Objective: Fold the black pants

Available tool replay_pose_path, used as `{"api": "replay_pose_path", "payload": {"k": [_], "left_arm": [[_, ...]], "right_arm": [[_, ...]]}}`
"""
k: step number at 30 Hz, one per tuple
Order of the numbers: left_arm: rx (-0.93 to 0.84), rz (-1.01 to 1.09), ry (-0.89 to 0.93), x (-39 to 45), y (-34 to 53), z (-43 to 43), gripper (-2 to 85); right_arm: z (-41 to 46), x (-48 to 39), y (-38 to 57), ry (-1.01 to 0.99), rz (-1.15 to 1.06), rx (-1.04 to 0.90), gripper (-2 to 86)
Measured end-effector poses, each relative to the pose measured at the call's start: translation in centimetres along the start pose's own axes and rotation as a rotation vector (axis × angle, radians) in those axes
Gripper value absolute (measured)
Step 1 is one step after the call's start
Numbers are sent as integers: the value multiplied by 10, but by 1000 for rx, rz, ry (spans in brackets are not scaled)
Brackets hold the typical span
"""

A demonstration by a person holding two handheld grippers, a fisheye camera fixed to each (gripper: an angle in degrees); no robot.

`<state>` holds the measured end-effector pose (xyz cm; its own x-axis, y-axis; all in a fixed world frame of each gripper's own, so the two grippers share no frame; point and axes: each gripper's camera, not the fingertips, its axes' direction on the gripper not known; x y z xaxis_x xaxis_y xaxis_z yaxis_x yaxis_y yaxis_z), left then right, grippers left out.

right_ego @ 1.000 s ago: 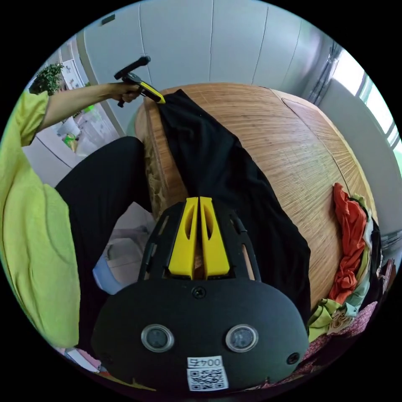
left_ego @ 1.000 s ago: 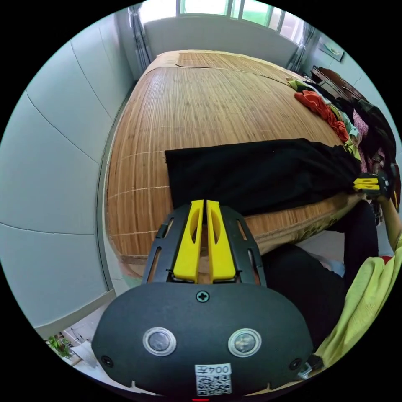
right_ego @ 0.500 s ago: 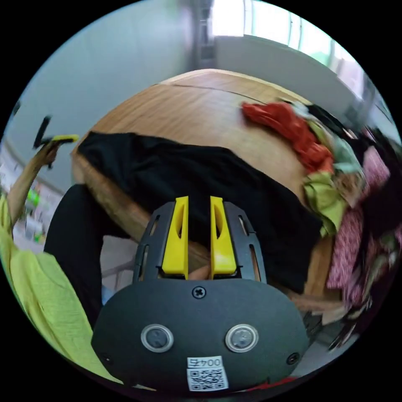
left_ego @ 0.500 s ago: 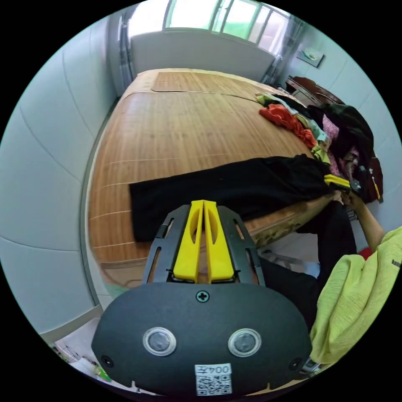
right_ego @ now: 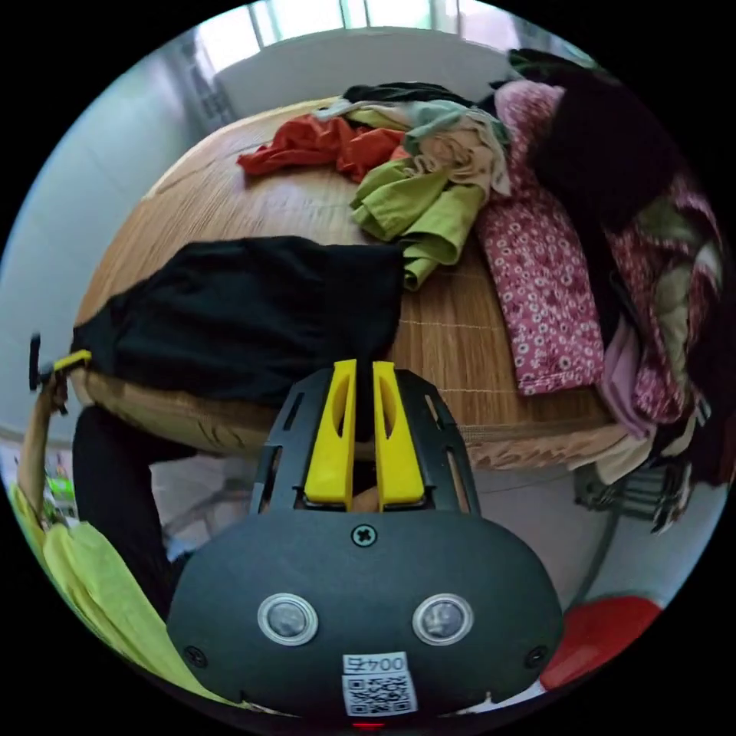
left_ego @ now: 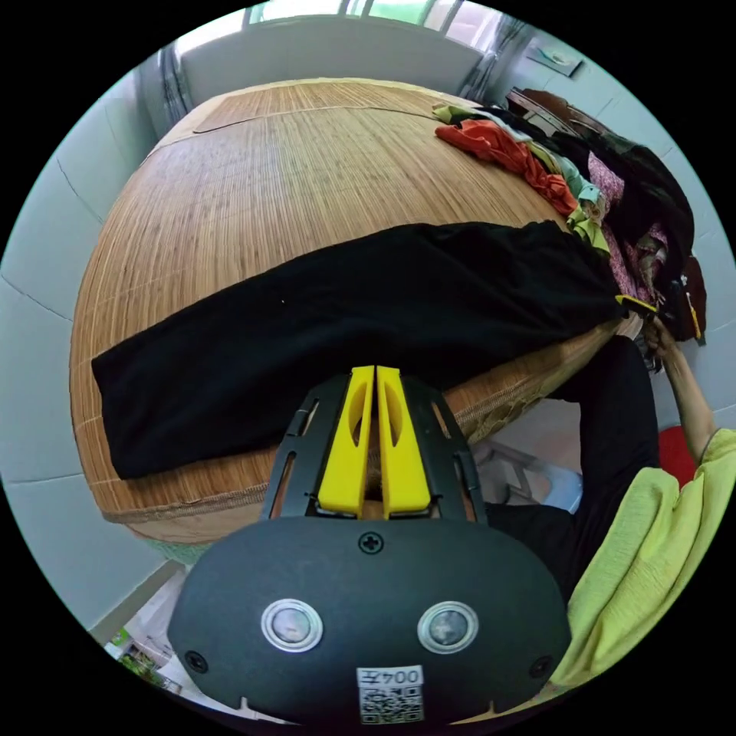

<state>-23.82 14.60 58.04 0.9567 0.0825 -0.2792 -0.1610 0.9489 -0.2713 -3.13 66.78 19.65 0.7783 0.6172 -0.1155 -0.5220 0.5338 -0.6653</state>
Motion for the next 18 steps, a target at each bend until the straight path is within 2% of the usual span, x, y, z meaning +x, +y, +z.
{"api": "replay_pose_path", "payload": {"k": [2, 6, 8, 11, 14, 18], "left_arm": [[-31, 31, -3, -6, -1, -5, 10], [-29, 16, 52, -13, 0, -12, 9], [-30, 31, 25, -6, 1, -17, 9], [-16, 33, -9, 4, 3, -27, 8], [38, 18, -11, 14, 6, -42, 7], [108, 6, -21, 34, 8, -63, 7]], "right_arm": [[-9, 21, 8, 8, -18, 11, 39], [37, 58, 18, -67, -79, -146, 55], [28, 72, 15, -80, -54, -100, 63], [16, 105, 0, -99, 103, 25, 62], [39, 115, -36, -104, 188, 36, 63], [101, 104, -113, -40, 200, -75, 49]]}}
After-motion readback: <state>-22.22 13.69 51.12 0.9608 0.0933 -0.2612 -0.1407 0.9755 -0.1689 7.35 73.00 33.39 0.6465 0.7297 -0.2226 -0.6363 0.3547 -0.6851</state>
